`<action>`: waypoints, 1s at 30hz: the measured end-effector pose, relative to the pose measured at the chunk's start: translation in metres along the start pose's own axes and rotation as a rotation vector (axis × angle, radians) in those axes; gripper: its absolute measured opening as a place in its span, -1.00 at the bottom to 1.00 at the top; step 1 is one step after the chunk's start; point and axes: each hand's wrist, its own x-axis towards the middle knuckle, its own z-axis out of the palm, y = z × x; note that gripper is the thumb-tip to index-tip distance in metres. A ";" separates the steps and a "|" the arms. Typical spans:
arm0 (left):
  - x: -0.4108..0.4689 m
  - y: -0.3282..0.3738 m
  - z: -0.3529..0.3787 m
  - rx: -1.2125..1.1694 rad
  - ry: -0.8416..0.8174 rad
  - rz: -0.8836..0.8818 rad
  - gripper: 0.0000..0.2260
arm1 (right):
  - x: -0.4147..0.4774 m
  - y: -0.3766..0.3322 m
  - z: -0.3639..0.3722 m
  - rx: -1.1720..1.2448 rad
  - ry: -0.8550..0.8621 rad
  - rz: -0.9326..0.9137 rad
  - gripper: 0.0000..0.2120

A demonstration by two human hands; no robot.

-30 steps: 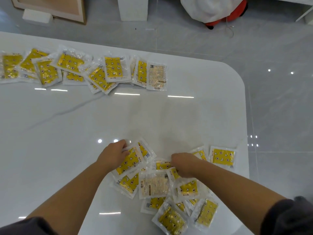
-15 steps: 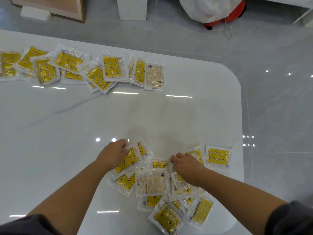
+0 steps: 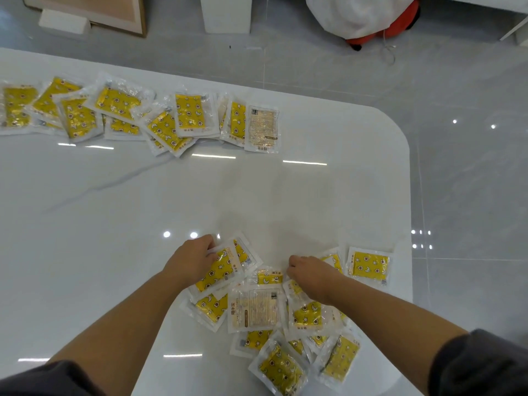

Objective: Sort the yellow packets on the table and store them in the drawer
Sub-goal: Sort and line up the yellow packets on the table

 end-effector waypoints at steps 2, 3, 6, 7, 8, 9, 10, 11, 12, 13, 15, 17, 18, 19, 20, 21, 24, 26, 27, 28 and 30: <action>0.000 -0.001 0.001 -0.013 0.003 -0.006 -0.82 | 0.004 0.000 -0.003 0.040 -0.027 0.018 -0.67; 0.000 -0.001 0.001 -0.016 0.002 -0.007 -0.83 | 0.006 0.001 -0.005 0.066 -0.038 0.027 -0.68; 0.000 -0.001 0.000 -0.017 0.006 -0.014 -0.85 | 0.008 0.005 -0.011 0.157 -0.064 0.023 -0.74; 0.000 -0.001 -0.001 -0.018 0.010 -0.015 -0.85 | 0.007 0.006 -0.016 0.188 -0.059 0.022 -0.79; 0.000 -0.002 -0.001 -0.020 0.013 -0.017 -0.85 | 0.007 0.007 -0.022 0.214 -0.046 0.019 -0.83; 0.001 -0.002 -0.003 -0.026 0.019 -0.020 -0.85 | 0.007 0.009 -0.029 0.251 -0.019 0.026 -0.83; 0.002 -0.002 -0.005 -0.035 0.027 -0.025 -0.85 | 0.007 0.011 -0.037 0.312 0.021 0.049 -0.81; 0.004 -0.002 -0.008 -0.048 0.041 -0.032 -0.85 | 0.008 0.014 -0.046 0.394 0.070 0.081 -0.81; 0.005 -0.002 -0.011 -0.064 0.057 -0.041 -0.85 | 0.010 0.018 -0.055 0.479 0.126 0.121 -0.83; 0.007 -0.002 -0.014 -0.082 0.076 -0.051 -0.84 | 0.013 0.023 -0.063 0.553 0.184 0.166 -0.83; 0.011 -0.002 -0.018 -0.114 0.115 -0.067 -0.81 | 0.021 0.036 -0.075 0.641 0.269 0.251 -0.75; 0.016 -0.002 -0.020 -0.137 0.148 -0.074 -0.79 | 0.027 0.046 -0.079 0.596 0.291 0.288 -0.75; 0.018 -0.002 -0.021 -0.136 0.156 -0.068 -0.80 | 0.029 0.050 -0.080 0.513 0.285 0.287 -0.84; 0.019 -0.002 -0.021 -0.117 0.162 -0.042 -0.81 | 0.030 0.052 -0.080 0.399 0.275 0.273 -0.94; 0.021 -0.002 -0.021 -0.072 0.170 0.007 -0.84 | 0.031 0.052 -0.080 0.258 0.266 0.229 -0.93; 0.021 -0.003 -0.021 -0.015 0.180 0.068 -0.88 | 0.032 0.050 -0.080 0.123 0.246 0.157 -0.83; 0.024 0.003 -0.015 0.101 0.211 0.244 -0.90 | 0.038 0.038 -0.076 -0.156 0.157 -0.098 -0.66; 0.027 0.013 -0.009 0.172 0.218 0.295 -0.91 | 0.046 0.031 -0.068 -0.312 0.122 -0.194 -0.63; 0.029 0.017 -0.006 0.209 0.219 0.299 -0.91 | 0.050 0.028 -0.065 -0.365 0.125 -0.211 -0.62; 0.030 0.022 -0.003 0.236 0.224 0.293 -0.90 | 0.052 0.027 -0.062 -0.389 0.139 -0.210 -0.62; 0.035 0.030 0.001 0.254 0.220 0.263 -0.92 | 0.055 0.027 -0.062 -0.399 0.170 -0.188 -0.63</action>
